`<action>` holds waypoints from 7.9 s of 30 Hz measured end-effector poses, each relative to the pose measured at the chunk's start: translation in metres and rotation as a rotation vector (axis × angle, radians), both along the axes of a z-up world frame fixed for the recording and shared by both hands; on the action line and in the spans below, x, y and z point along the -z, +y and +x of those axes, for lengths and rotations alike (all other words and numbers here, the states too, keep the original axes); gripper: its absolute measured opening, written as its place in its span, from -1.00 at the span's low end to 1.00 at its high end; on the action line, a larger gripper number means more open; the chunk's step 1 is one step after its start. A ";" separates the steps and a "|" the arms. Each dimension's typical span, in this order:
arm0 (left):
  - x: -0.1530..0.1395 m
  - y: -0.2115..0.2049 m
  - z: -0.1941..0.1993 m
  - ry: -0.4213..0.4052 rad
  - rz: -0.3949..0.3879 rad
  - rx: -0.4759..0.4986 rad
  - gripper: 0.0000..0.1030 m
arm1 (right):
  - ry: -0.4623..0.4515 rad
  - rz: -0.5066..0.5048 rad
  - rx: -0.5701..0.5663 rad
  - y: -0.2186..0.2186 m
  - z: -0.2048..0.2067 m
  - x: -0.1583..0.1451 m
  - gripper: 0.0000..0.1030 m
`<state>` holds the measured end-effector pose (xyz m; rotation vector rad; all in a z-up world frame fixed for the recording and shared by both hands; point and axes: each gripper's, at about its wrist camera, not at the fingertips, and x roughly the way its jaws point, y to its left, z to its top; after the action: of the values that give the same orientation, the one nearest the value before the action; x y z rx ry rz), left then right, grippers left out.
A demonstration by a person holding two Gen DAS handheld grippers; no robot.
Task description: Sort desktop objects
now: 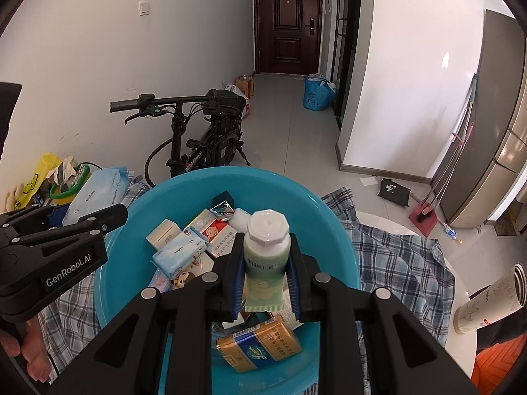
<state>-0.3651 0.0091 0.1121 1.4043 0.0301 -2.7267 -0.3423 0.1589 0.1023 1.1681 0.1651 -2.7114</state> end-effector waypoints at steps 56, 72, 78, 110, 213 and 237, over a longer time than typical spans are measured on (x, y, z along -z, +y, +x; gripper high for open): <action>0.035 -0.009 -0.006 -0.119 -0.038 0.004 0.57 | -0.031 0.040 -0.032 -0.024 0.002 0.019 0.16; 0.034 -0.004 0.000 -0.091 -0.064 0.016 0.57 | -0.064 0.044 0.015 0.003 -0.004 0.031 0.16; 0.019 0.003 0.020 0.066 -0.100 0.017 0.58 | -0.042 0.011 0.042 0.019 -0.003 0.032 0.16; -0.009 -0.008 0.071 0.443 0.016 0.040 1.00 | 0.263 -0.080 0.081 0.046 0.038 0.000 0.99; 0.108 0.001 0.253 0.237 0.013 0.119 1.00 | -0.115 -0.022 -0.228 0.029 0.252 0.177 -0.71; 0.108 -0.001 0.255 0.229 0.018 0.117 1.00 | -0.190 -0.079 -0.134 0.036 0.203 0.184 -0.74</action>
<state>-0.1098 0.0077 0.0042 1.1233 -0.0152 -2.9766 -0.1391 0.1945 -0.0822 1.3325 0.1042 -2.4532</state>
